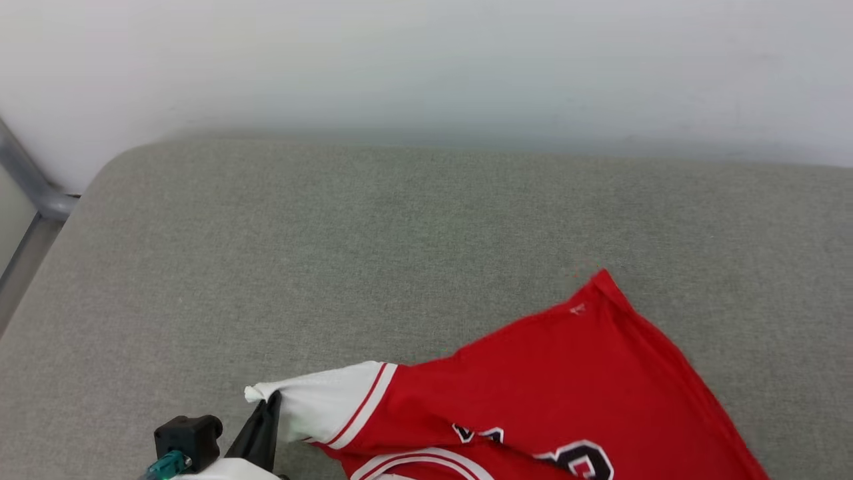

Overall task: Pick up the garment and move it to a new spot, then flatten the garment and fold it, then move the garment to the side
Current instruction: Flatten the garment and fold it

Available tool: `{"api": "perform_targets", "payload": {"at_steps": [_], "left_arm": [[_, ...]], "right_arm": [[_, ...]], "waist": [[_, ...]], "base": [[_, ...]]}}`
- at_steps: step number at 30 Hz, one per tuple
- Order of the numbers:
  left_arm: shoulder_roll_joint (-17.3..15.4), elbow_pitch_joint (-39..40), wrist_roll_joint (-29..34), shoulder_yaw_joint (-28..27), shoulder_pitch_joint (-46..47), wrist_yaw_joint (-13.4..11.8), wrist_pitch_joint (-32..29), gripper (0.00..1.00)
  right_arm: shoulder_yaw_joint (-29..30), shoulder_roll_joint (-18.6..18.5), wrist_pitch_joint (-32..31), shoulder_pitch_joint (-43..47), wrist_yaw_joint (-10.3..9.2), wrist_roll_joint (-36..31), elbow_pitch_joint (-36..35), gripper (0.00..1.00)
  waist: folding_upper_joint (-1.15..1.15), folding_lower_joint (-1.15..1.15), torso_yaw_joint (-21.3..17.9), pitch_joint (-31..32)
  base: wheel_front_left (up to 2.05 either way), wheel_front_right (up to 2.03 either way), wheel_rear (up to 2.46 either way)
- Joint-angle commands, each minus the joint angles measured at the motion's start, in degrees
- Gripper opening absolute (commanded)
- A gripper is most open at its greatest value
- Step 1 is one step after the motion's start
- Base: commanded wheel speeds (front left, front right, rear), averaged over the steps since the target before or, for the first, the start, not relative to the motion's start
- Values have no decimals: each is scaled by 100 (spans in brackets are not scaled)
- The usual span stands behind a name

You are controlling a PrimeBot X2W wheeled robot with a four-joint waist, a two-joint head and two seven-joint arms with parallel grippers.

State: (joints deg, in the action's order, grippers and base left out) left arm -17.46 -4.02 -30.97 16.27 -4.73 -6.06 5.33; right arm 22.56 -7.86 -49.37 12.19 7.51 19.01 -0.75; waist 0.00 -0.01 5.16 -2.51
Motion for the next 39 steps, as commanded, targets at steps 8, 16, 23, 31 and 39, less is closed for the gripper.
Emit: {"api": "perform_targets", "payload": {"at_steps": [8,16,23,31,39], "left_arm": [[-74,113,-23,41,-153,-109,-158,0],[-95,198,-4,58,-91,-158,-190,0],[-81,353,80,106,102,-185,-172,0],[20,487,168,228,448,-125,-55,0],[132,588,230,385,740,-32,59,0]], "right_arm": [[-165,489,385,988,-3,83,-126,100],[-235,500,2324,583,-3,315,-153,100],[-405,414,3759,-89,-3,2,2,100],[-1312,-257,3295,-1409,-3,13,560,100],[-2295,-1083,764,-2713,-3,307,740,100]], "waist": [[0,1,-301,168],[0,1,-312,108],[0,1,-224,-75],[0,1,-5,-511],[0,1,289,-941]], "base": [[0,0,0],[0,0,0],[0,0,0],[0,0,0],[0,0,0]]}}
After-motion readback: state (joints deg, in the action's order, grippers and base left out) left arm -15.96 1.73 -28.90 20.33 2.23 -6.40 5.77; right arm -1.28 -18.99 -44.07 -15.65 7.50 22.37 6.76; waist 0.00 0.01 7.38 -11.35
